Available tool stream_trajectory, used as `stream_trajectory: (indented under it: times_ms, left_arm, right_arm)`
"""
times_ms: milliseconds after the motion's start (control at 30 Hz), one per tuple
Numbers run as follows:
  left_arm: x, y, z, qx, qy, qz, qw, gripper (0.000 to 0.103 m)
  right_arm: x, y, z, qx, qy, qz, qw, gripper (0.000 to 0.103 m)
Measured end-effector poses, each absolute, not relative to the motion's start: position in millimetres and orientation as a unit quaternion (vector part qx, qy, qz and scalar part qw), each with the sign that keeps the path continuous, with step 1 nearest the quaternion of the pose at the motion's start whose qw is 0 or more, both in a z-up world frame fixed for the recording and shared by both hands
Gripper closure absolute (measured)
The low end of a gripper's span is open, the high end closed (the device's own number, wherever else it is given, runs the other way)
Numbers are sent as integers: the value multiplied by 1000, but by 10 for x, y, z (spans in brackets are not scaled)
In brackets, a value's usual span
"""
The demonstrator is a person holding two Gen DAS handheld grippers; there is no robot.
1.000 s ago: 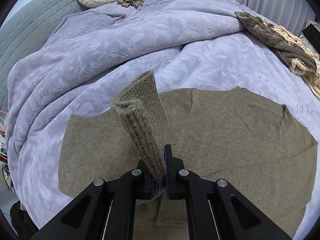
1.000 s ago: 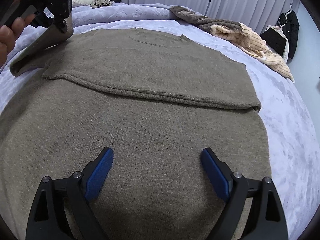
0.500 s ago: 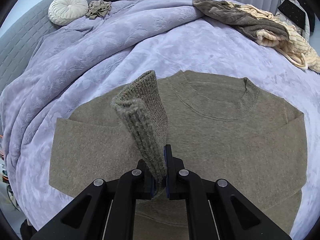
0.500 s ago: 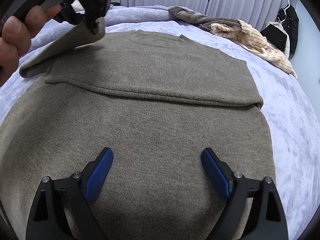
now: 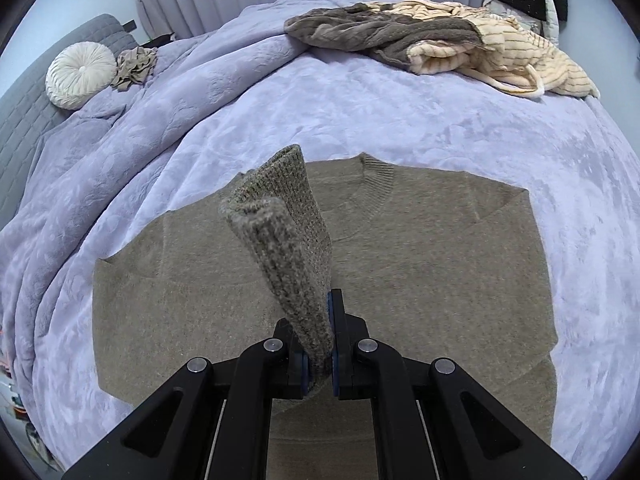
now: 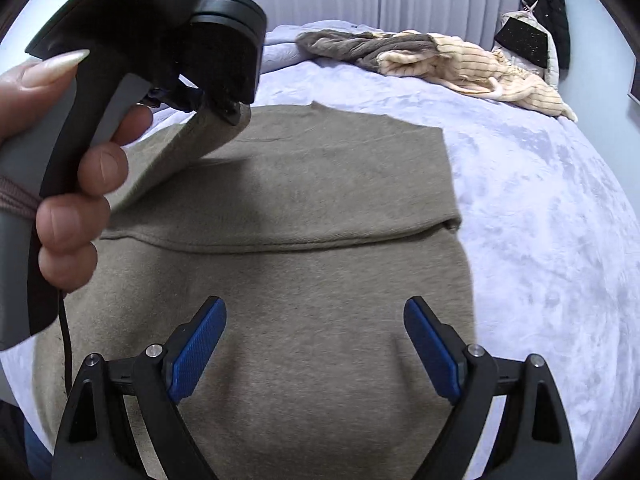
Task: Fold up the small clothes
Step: 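Carry the held sleeve across the sweater body with the left gripper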
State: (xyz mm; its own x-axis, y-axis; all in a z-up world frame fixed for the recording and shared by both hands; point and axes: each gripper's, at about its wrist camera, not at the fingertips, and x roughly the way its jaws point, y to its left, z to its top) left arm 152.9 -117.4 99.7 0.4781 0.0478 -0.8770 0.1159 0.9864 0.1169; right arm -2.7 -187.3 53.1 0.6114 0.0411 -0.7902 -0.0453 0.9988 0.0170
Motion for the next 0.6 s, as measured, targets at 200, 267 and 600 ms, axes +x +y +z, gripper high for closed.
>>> stream_trajectory:
  times_ms: [200,267,600]
  left_arm:
    - [1481,-1500,971,99,512,-42,852,95]
    - [1463,-1587,957,104,512,-48,851,95]
    - [1417,-2063,868,131,514,-76,844,95]
  right_arm:
    - [-49,-1952,524,5,449,18,894,11]
    - [-51,-1986,526,3,448,15,894,11]
    - [-179,-2105,556,-5,440,6,898,11]
